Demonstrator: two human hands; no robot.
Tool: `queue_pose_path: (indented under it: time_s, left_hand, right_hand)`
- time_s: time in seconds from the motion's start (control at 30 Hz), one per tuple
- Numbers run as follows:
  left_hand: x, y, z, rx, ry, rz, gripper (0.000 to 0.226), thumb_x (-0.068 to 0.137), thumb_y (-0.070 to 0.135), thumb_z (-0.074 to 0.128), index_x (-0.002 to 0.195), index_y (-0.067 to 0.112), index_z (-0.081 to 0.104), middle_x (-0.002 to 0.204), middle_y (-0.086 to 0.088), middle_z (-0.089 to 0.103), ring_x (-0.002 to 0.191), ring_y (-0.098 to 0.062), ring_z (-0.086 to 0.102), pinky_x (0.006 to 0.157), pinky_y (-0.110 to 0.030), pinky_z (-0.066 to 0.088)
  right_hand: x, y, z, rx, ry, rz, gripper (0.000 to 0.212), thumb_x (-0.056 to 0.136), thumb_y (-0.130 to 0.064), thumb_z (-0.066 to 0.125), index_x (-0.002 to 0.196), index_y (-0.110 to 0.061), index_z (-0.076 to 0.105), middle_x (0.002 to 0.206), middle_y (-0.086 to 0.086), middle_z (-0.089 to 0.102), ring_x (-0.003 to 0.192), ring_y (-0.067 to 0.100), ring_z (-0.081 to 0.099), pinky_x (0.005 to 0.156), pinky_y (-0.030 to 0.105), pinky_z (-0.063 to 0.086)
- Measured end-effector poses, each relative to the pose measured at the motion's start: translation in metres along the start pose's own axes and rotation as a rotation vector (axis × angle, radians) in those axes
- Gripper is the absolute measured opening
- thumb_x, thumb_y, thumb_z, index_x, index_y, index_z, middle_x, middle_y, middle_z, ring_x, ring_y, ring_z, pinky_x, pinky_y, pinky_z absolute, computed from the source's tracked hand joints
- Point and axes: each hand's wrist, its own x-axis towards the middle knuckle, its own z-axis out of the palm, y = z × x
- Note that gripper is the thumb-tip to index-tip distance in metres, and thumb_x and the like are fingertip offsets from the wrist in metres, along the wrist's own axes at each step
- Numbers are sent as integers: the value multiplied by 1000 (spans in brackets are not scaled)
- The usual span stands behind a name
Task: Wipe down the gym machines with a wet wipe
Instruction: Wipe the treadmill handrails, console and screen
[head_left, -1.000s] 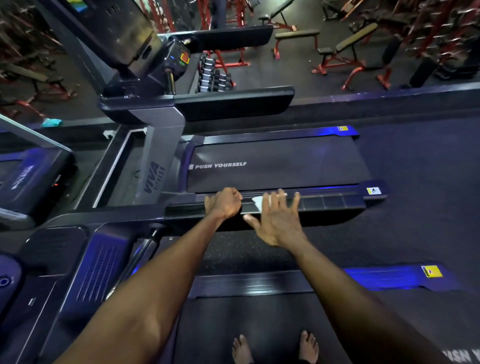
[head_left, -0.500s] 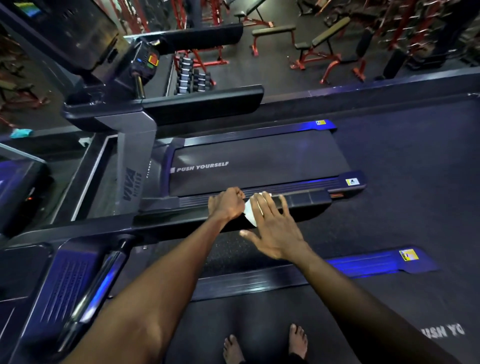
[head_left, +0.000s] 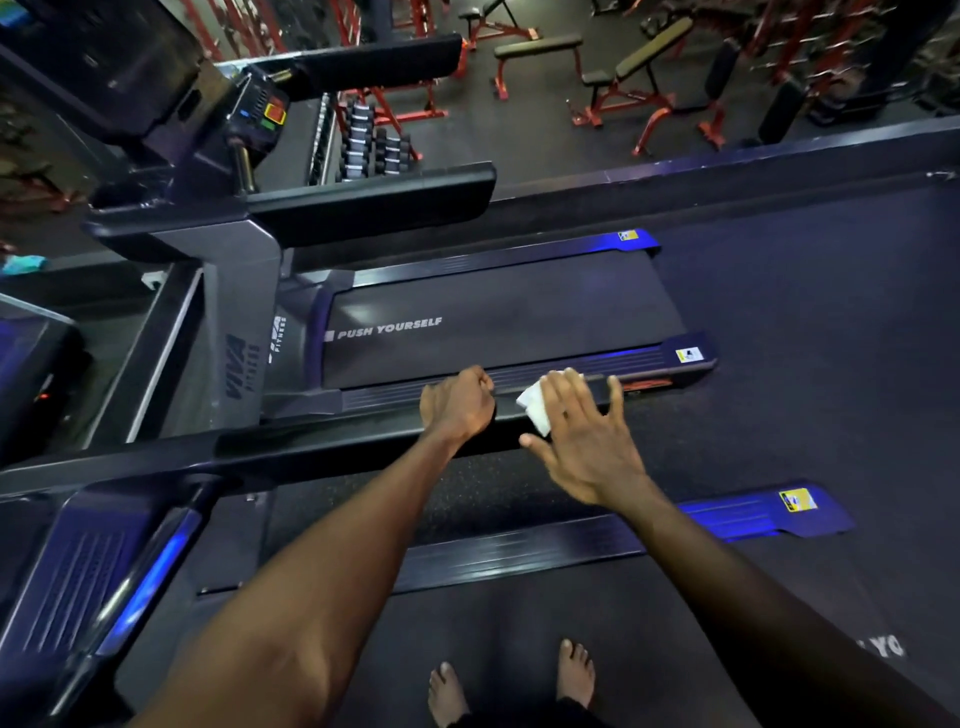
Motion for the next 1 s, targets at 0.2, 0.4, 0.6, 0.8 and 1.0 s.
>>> queue_pose_path:
  time_s: [0.2,0.4,0.6,0.8,1.0]
  left_hand:
    - [3,14,1,65,-33,-113,36,99,28,37,119,26,66,121,-9,69,113,-30,62,106,-45,38]
    - [2,22,0,129,-22,-186,38,95,24,37,117,19,68,119,-12,69,111,-32,62,107,-46,36]
    - [1,25,2,145,4,-214,38,93,25,38,114,16,69,120,-14,68,111,-34,62,101,-43,38]
    - [4,23,5,151,16,-230,41,92,27,37,118,17,67,123,-13,66,113,-35,61,102,-44,38]
    - [3,22,8,163,47,-215,40,93,28,37,118,17,67,122,-15,67,111,-36,61,97,-42,39]
  right_hand:
    - [8,-9,-2,88,-19,122,83,98,-66,16,155,-5,20,161,15,22,151,33,12,114,68,4]
    - [-17,34,1,117,115,60,68,100,-54,17,152,-13,33,161,7,30,151,25,21,116,60,14]
    - [15,20,8,280,257,97,52,101,-36,29,132,-7,59,132,8,61,130,28,49,114,47,30]
    - [-2,45,22,822,424,208,41,102,-14,45,138,3,54,144,17,53,137,26,47,117,15,24]
    - [-15,18,15,1140,482,570,46,96,-13,41,138,-4,56,120,10,70,107,21,63,86,11,38]
